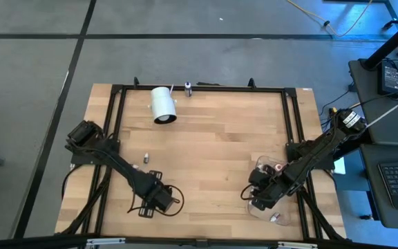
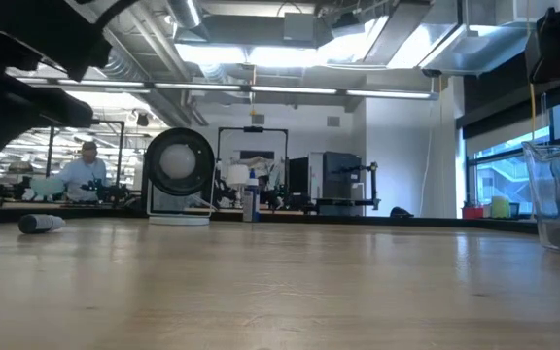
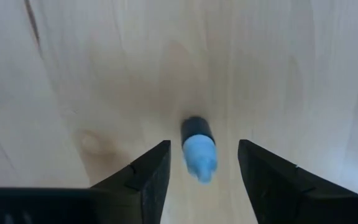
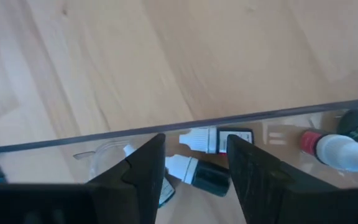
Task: Pick & Place food coloring
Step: Put the small purple food coloring bottle into the transparent bin
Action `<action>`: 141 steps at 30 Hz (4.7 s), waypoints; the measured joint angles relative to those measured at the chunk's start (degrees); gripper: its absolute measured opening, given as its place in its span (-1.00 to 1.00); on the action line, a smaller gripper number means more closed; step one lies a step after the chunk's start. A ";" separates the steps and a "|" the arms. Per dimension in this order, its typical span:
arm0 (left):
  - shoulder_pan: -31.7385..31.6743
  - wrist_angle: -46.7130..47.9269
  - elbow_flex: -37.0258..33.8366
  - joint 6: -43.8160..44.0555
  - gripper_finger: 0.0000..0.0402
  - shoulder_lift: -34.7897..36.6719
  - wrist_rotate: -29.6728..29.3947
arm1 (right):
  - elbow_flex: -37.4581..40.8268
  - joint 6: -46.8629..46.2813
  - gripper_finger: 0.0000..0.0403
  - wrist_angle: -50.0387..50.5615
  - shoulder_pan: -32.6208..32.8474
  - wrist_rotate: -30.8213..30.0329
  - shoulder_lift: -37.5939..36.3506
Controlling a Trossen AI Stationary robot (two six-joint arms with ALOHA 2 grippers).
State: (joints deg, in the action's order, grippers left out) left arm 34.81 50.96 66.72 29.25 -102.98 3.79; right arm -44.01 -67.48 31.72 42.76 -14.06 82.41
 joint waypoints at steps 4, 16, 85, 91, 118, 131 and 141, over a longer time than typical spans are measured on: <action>1.23 0.02 0.00 1.60 -0.23 0.00 -3.07 | 0.00 0.00 -0.15 -0.86 0.00 0.02 0.00; 0.77 0.04 0.09 2.59 -0.72 0.00 -4.33 | 0.00 -7.09 -0.15 -0.81 0.02 6.38 -0.02; -7.57 -51.34 10.78 -30.05 -0.70 0.00 -38.09 | -12.85 63.52 -0.59 -24.51 -7.48 -16.12 1.22; -7.43 -51.15 10.78 -30.03 -0.60 0.00 -38.32 | -12.85 63.25 -0.62 -24.50 -7.79 -15.85 1.22; -6.77 -21.88 10.75 -21.48 -0.15 0.00 -41.32 | -9.81 5.93 -0.59 17.00 1.30 6.70 -3.33; -9.36 -11.98 8.42 -12.47 -0.15 0.00 -38.25 | 1.25 5.78 -0.59 2.97 0.79 6.25 -3.28; -15.04 -13.45 0.43 -10.49 -0.16 0.02 -28.84 | 1.25 6.34 -0.59 1.95 0.79 6.23 -3.28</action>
State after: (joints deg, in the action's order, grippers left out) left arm 19.77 37.52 67.15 18.76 -102.96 -25.05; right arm -42.76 -61.14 33.67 43.55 -7.84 79.13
